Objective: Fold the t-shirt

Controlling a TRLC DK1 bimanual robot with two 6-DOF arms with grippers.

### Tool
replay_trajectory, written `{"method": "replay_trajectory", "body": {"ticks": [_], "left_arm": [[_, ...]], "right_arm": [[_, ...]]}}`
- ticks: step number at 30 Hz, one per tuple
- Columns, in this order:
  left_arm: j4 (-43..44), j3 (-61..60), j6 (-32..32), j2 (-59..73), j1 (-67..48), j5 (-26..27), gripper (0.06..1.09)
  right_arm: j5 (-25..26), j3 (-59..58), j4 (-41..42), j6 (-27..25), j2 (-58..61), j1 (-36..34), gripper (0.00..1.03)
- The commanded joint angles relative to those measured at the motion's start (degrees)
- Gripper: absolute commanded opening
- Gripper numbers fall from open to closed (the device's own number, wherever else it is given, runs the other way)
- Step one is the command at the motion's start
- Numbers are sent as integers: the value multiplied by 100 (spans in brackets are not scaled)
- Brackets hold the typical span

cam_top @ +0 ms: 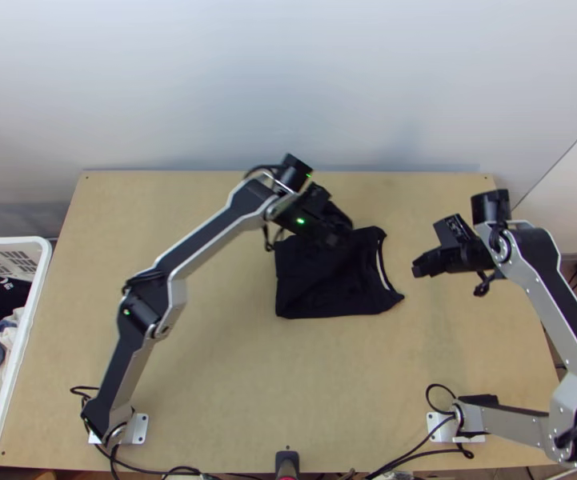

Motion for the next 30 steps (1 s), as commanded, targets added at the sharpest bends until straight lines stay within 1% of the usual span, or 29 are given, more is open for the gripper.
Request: {"method": "replay_trajectory", "body": {"ticks": [1,3,5,11,12,13,14,15,16,19,20,21,22,23,24,27,29,30], "left_arm": [[1521,118,-857,523,-443,168,11],[1890,135,-1033,664,-602,168,14],[2040,153,-1050,840,-733,160,19],[2207,171,-1121,1411,-813,133,20],[2216,171,-1121,1490,-821,133,27],[2172,171,-1121,1525,-830,116,51],[2057,162,-1094,1543,-830,98,89],[1917,162,-1068,1534,-813,107,106],[1794,162,-1059,1490,-786,107,104],[1477,127,-1094,1200,-698,142,104],[1433,118,-1252,1086,-628,309,104],[1468,109,-1490,1007,-531,678,104],[1521,109,-1639,910,-470,907,104],[1521,91,-1657,778,-426,951,104],[1504,30,-1604,602,-399,942,104],[1310,-251,-1411,119,-232,942,104],[827,-313,-1015,-83,-65,942,104],[431,-295,-716,-101,14,924,104]], "right_arm": [[1,-580,-8,39,-465,-242,4],[1,-703,-8,56,-536,-295,4],[1,-800,-8,65,-580,-339,4],[1,-870,-8,74,-632,-427,4],[1,-879,9,65,-615,-427,4],[1,-862,18,65,-597,-418,4],[1,-835,27,65,-597,-418,4],[1,-800,36,65,-588,-418,4],[1,-765,36,65,-588,-418,4],[1,-695,36,74,-597,-418,4],[1,-686,36,74,-597,-418,4],[1,-686,36,74,-597,-418,4],[1,-686,36,74,-606,-418,4],[1,-695,36,74,-615,-418,5],[1,-703,36,74,-632,-418,7],[1,-712,36,74,-694,-418,7],[1,-703,44,74,-738,-445,7],[1,-695,53,74,-729,-453,7]]}}
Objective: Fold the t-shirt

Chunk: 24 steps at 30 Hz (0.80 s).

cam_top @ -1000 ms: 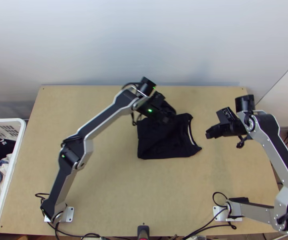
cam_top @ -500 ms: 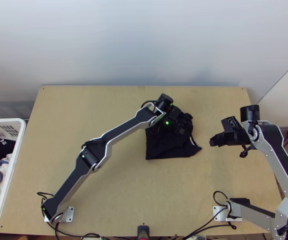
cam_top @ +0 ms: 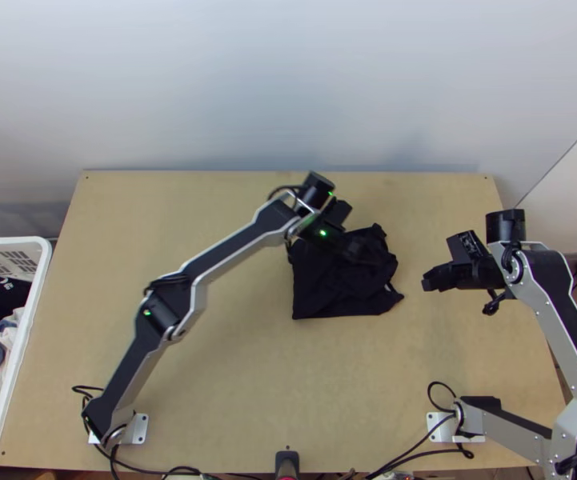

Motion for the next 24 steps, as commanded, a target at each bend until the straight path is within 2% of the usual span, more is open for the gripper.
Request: {"method": "replay_trajectory", "body": {"ticks": [1,4,6,10,12,17,24], "left_arm": [[-1403,-214,1043,-588,455,21,102],[-2747,-311,2344,-474,447,-1297,97],[-2985,-724,2625,-491,420,-1728,96],[-1816,-2113,2511,-1019,420,-2326,59],[-1596,-2324,2493,-1054,403,-2616,48],[-1359,-2412,2520,-940,332,-2967,48],[-1227,-2491,2520,-825,350,-3029,48]], "right_arm": [[1,20,58,-5,-56,-36,7],[1,99,269,4,85,70,7],[1,293,392,48,340,316,7],[1,864,559,57,1184,711,7],[-17,1242,585,57,1641,878,7],[-342,2112,699,145,2651,1238,7],[-869,3070,787,646,3741,1836,3]]}}
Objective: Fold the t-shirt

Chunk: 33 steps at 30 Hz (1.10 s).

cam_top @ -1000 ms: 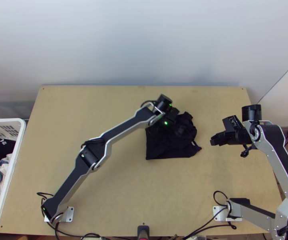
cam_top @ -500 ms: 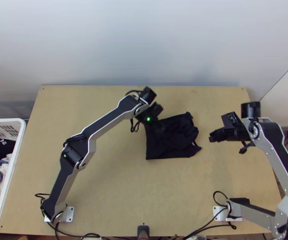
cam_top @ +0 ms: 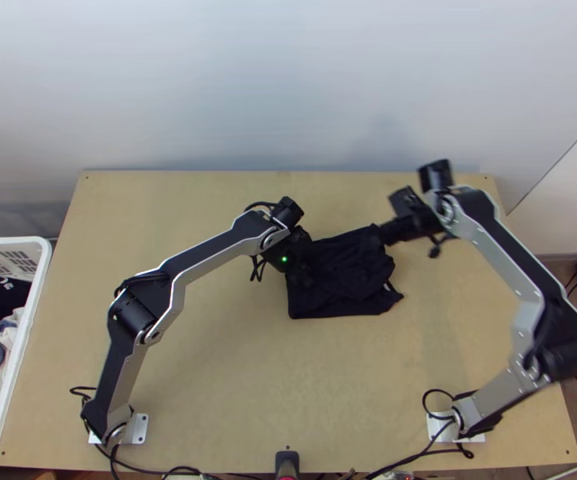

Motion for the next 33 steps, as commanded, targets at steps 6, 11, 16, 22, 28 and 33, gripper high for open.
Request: {"method": "replay_trajectory", "body": {"ticks": [6,11,16,22,28,33], "left_arm": [[242,-308,50,25,9,-391,43],[304,-325,41,42,9,-427,43],[348,-325,41,69,18,-471,43],[357,-352,41,95,62,-497,43],[383,-378,50,157,62,-506,43],[269,-378,147,-54,88,-444,43]], "right_arm": [[-636,579,72,307,1464,564,3],[-874,183,-350,280,1350,432,3],[-918,-889,-367,-45,787,318,3],[-900,-1820,-745,-748,93,-332,3],[-847,-1680,-859,-1020,-347,-1589,9],[-847,-1196,-1404,-1003,-232,-1985,37]]}}
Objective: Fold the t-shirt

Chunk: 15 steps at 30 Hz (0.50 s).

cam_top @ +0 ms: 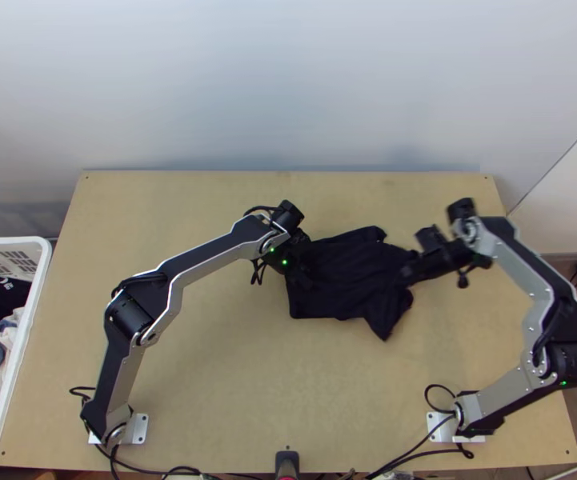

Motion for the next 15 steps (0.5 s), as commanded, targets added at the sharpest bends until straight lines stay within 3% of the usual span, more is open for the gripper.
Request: {"method": "replay_trajectory", "body": {"ticks": [1,7,9,11,12,15], "left_arm": [[-169,-22,149,-269,16,96,43],[-520,-118,299,-946,42,272,48],[-547,-92,237,-1157,130,360,62],[-547,-66,105,-1385,262,474,98],[-538,-66,35,-1508,332,579,105],[-520,-66,-132,-1755,526,1045,105]], "right_arm": [[16,286,-546,-107,-66,-743,43],[7,286,-915,-72,426,-770,66],[-1,294,-1064,-63,637,-778,68],[-28,250,-1152,-63,716,-822,71],[-54,198,-1161,-63,716,-840,72],[-168,154,-1152,-72,760,-796,76]]}}
